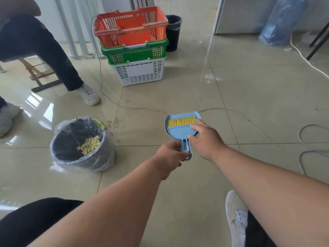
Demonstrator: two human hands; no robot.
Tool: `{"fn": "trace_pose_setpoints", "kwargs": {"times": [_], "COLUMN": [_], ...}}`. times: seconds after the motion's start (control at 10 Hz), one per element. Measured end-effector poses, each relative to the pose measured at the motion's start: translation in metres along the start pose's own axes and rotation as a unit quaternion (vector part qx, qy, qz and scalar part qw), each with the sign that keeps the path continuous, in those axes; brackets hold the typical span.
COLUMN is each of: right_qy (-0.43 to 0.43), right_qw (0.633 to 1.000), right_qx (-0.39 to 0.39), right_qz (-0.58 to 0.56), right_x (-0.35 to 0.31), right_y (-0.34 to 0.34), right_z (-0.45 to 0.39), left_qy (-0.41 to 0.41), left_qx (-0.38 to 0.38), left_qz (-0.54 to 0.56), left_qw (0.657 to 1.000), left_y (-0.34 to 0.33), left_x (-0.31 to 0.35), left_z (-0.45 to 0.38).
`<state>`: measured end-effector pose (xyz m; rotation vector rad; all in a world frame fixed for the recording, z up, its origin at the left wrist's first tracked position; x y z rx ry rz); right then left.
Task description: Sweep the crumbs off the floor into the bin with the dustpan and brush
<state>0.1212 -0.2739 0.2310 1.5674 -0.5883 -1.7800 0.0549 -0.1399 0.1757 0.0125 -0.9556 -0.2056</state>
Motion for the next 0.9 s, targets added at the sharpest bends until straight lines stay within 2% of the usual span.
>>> {"fn": "trace_pose_setpoints", "kwargs": {"times": [0.2, 0.6, 0.7, 0.9], "right_qy": [-0.052, -0.109, -0.104, -0.098], "right_qw": [0.996, 0.963, 0.955, 0.957], "right_qx": [-0.067, -0.235, -0.264, -0.258], "right_qz": [0.031, 0.069, 0.082, 0.092], "right_x": [0.068, 0.18, 0.193, 0.193], "right_y": [-0.083, -0.232, -0.248, -0.241], "right_z": [-0.002, 0.001, 0.003, -0.007], "left_qy": [0.042, 0.172, 0.198, 0.231], "left_qx": [0.022, 0.003, -0.011, -0.045], "left_qz": [-0.035, -0.029, -0.027, -0.166], "left_qw": [0.998, 0.985, 0.98, 0.958], "left_y": [-0.007, -0.027, -0.03, -0.018], "left_x": [-0.079, -0.242, -0.264, -0.269], "left_z": [-0.038, -0.118, -0.128, -0.134]}}
Point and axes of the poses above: each hand's wrist, its own z-axis away from the middle knuckle, its own y-axis out of the back of the hand, x = y × z, the point moved 10 cm from there along -z, towards the middle knuckle, and after that the axes turned 4 degrees about -z, right-handed, at the moved point
